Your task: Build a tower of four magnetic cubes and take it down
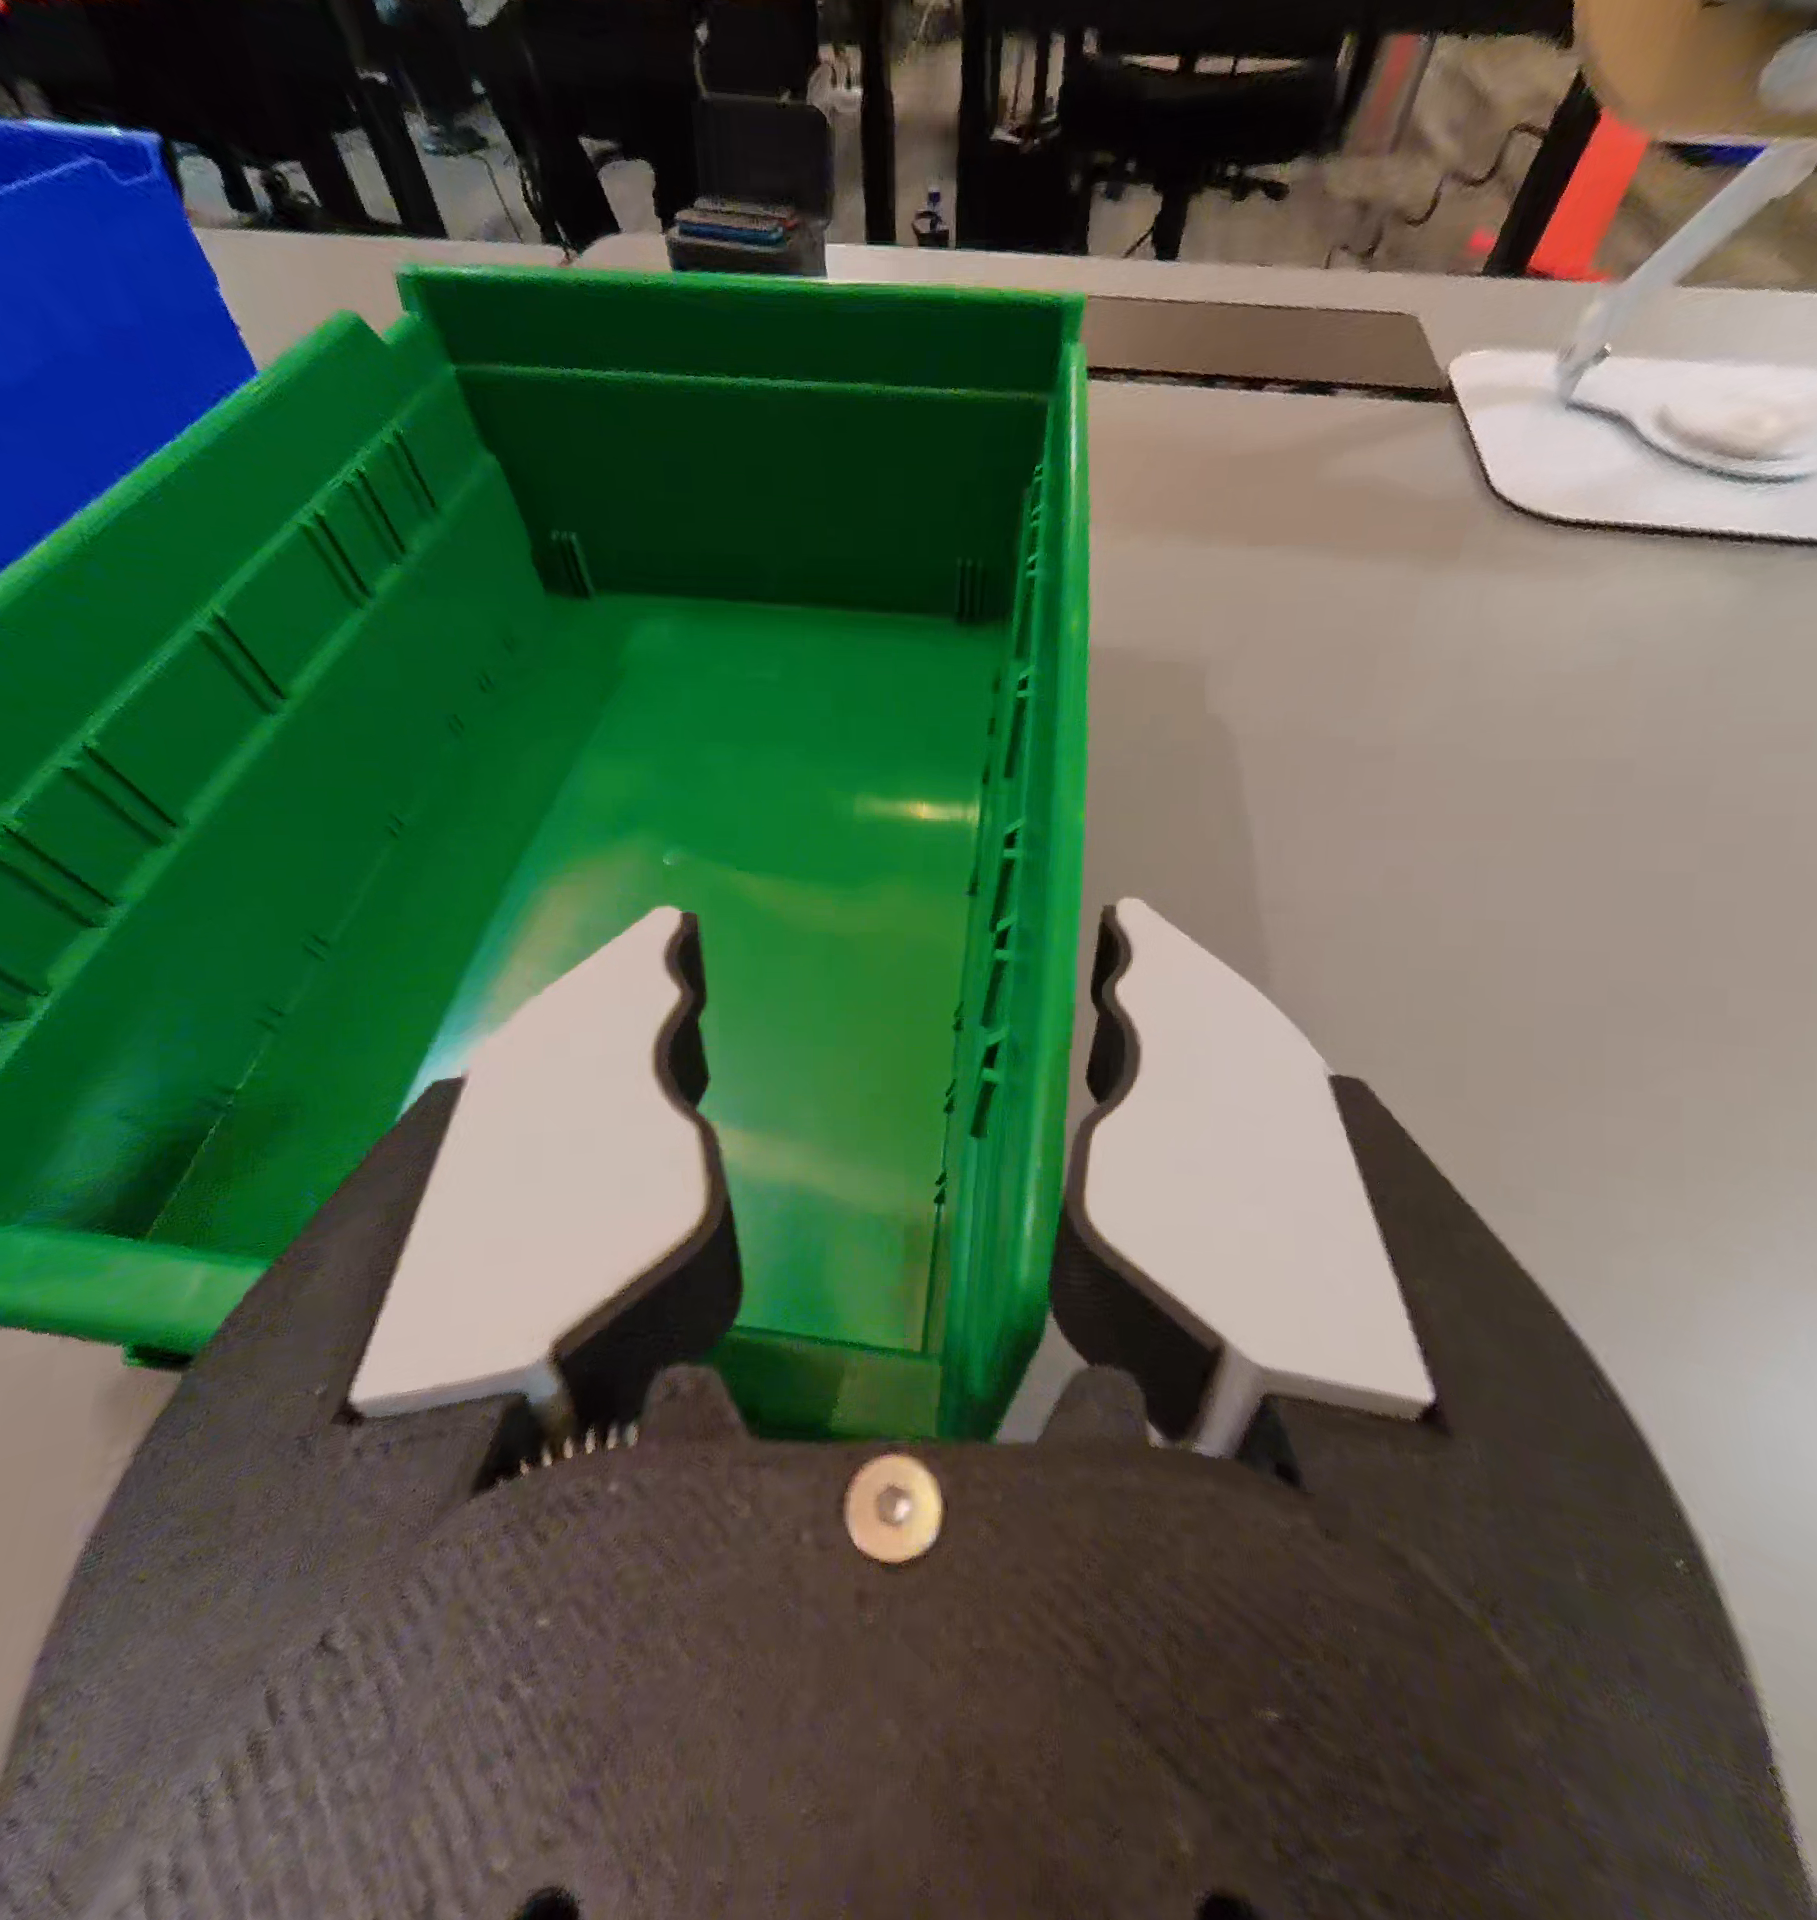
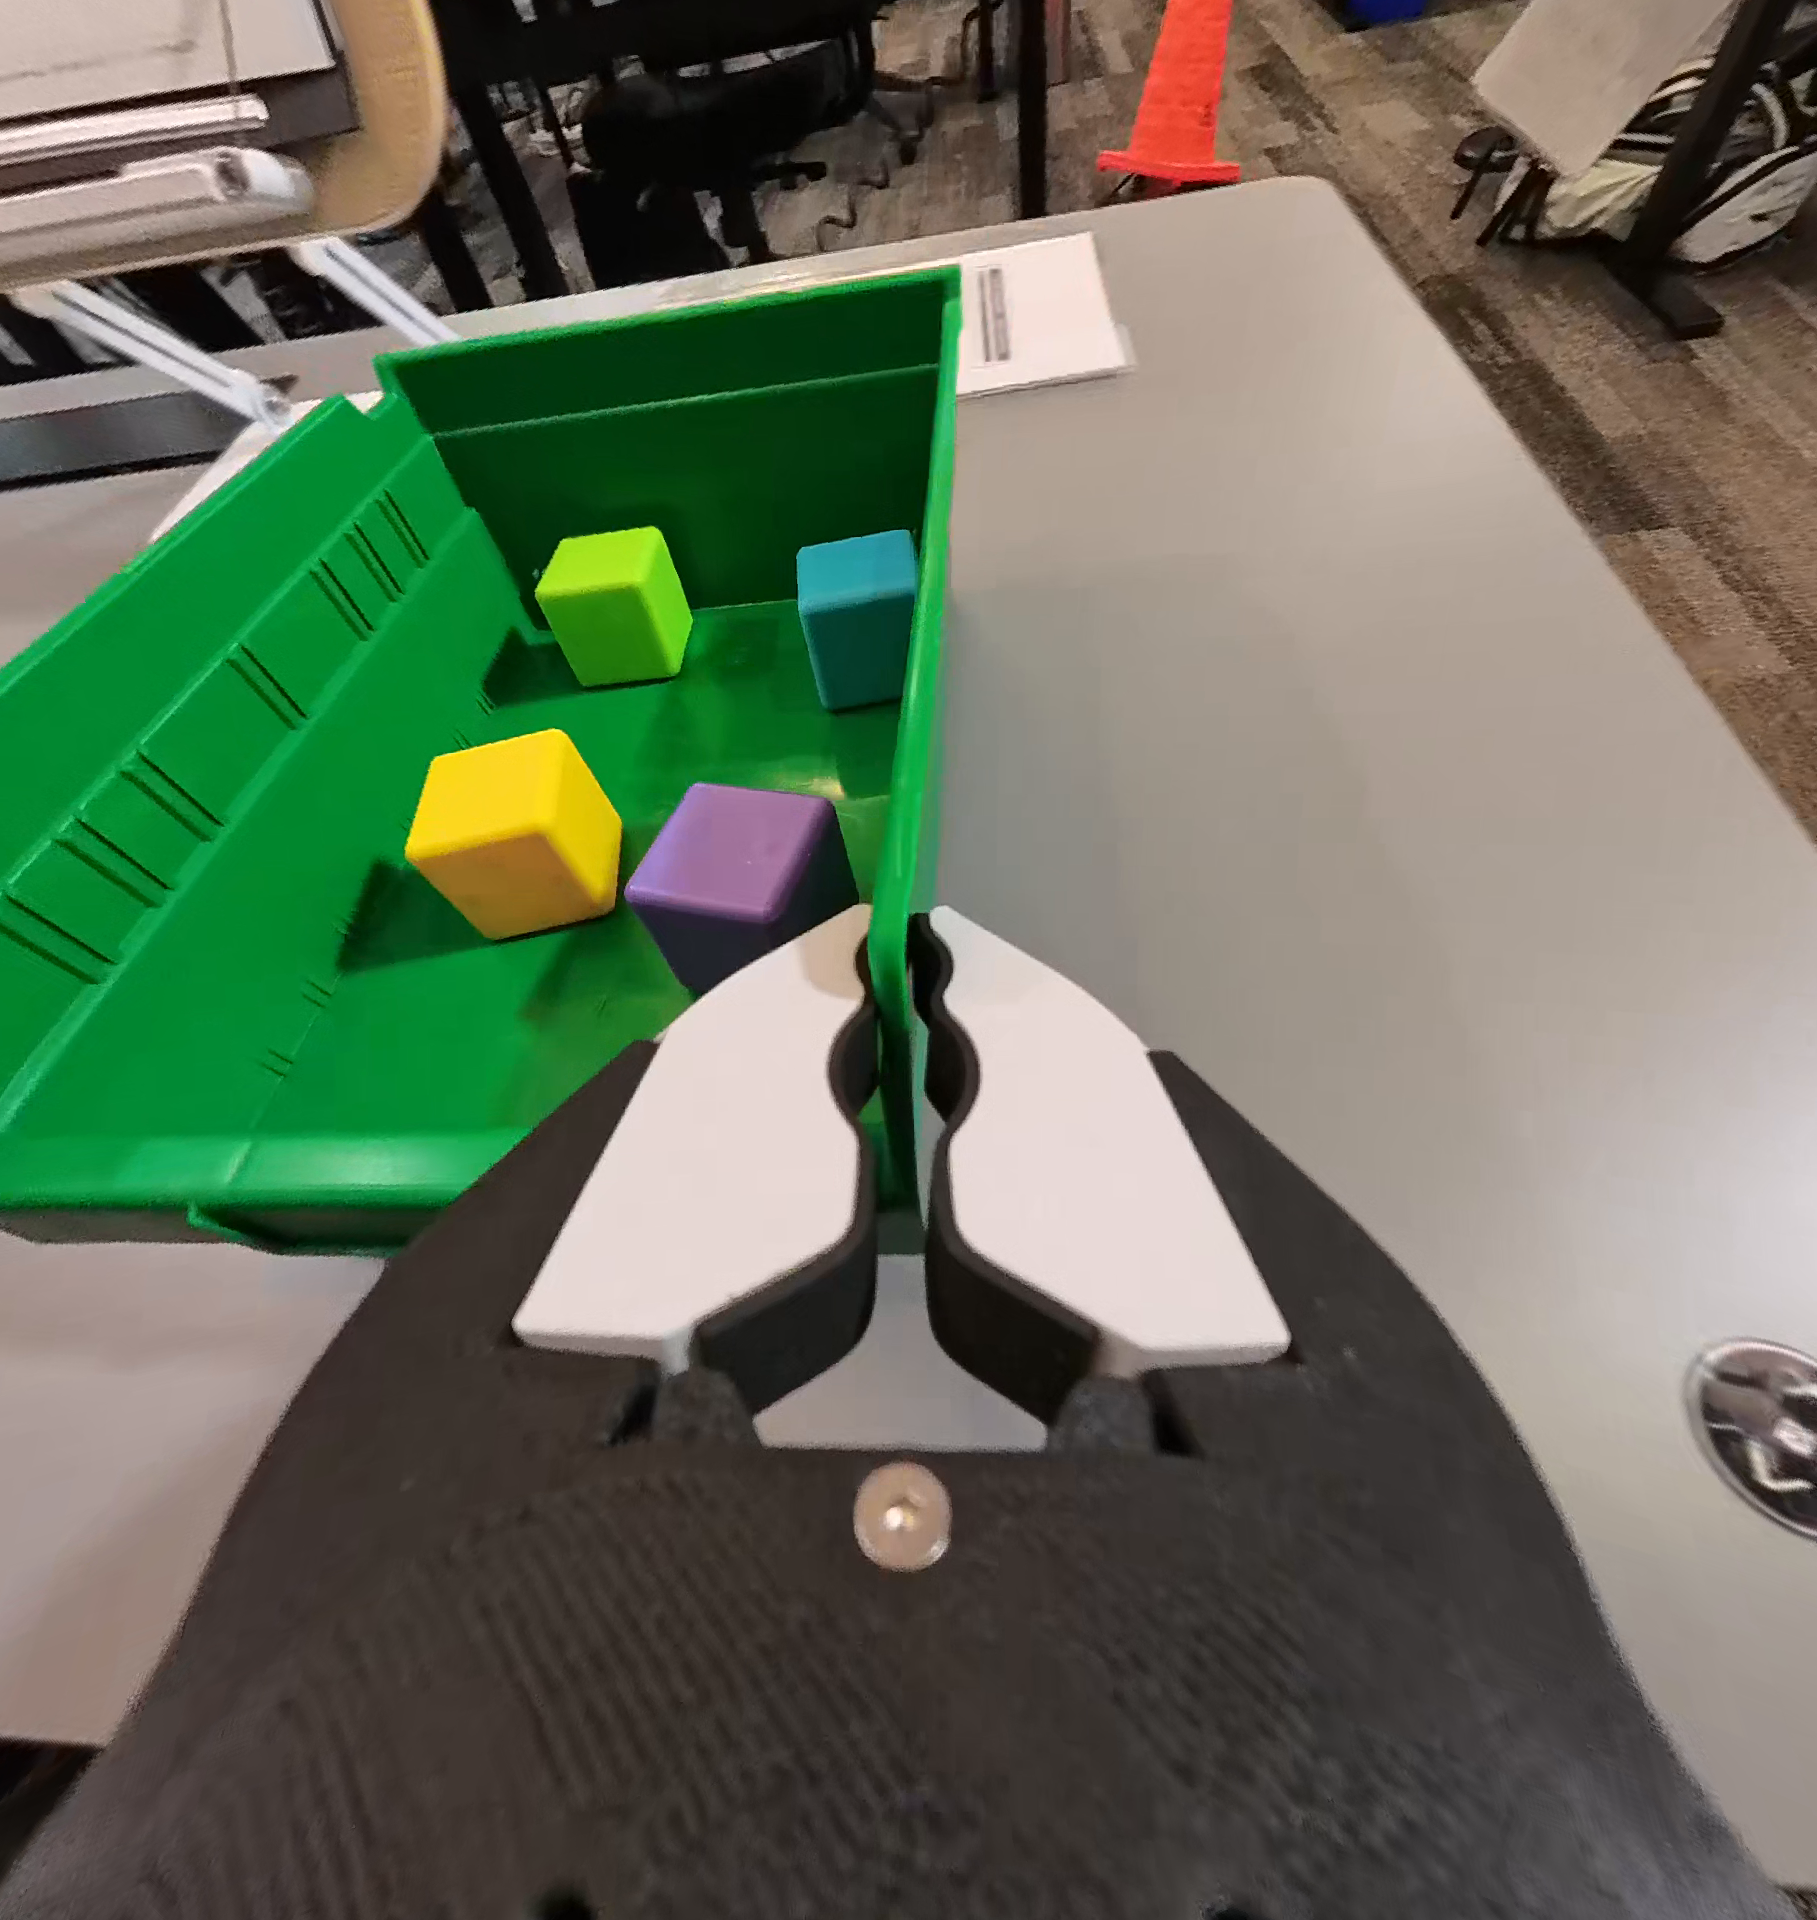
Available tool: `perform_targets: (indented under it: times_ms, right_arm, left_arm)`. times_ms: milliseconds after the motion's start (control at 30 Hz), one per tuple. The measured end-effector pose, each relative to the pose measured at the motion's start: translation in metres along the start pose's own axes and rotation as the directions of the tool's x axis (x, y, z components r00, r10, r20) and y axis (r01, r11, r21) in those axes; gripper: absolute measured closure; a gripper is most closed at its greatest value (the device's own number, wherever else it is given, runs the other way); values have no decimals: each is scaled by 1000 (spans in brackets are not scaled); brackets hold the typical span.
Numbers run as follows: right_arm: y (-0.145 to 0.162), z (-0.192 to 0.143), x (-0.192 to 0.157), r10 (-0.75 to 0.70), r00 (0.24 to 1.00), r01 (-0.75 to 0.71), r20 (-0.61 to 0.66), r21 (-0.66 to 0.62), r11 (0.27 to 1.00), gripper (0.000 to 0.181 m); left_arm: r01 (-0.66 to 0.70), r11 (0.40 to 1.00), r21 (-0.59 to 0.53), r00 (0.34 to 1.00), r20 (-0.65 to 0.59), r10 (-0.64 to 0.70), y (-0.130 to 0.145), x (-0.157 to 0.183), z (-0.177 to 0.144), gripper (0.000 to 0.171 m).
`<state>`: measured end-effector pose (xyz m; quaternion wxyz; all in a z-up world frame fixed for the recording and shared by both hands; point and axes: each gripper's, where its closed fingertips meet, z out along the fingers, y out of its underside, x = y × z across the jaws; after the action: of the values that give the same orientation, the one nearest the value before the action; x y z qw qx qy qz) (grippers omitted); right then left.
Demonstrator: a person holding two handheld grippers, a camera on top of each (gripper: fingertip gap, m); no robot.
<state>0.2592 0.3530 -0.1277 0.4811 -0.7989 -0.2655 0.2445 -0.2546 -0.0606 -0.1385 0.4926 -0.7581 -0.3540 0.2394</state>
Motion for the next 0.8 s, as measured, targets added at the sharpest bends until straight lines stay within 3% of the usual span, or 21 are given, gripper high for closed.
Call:
perform_targets:
  times_ms: [33,67,133,167,300,367,533,800]
  right_arm:
    - [0,1,-7,-7,1000,7,9,-2,1000,178]
    - [0,2,-14,-15,1000,15,18,-4,1000,178]
    - [1,3,-28,-27,999,27,37,-6,1000,178]
    - [1,4,-35,-33,998,33,46,-6,999,178]
    - [2,6,-65,-64,995,65,79,-8,998,178]
    - [3,7,-82,-67,993,68,97,-10,998,178]
    - [7,13,-134,-84,987,87,136,-22,996,178]
    - [19,29,-253,-143,964,153,225,-31,988,177]
  left_arm:
    - [-19,1000,6,1000,12,19,0,-1,0,99]
    - [-45,999,13,999,0,45,-1,2,0,109]
    - [-100,995,10,994,-50,101,1,11,0,161]
    - [-125,992,6,991,-46,125,2,10,1,165]
    - [-169,985,-16,982,-84,167,-1,7,-1,165]
    - [-220,975,27,974,-44,221,-13,0,-7,165]
    - [-198,975,100,979,-24,201,-35,-13,-26,165]
    - [-174,977,127,984,62,167,-64,-69,-73,164]
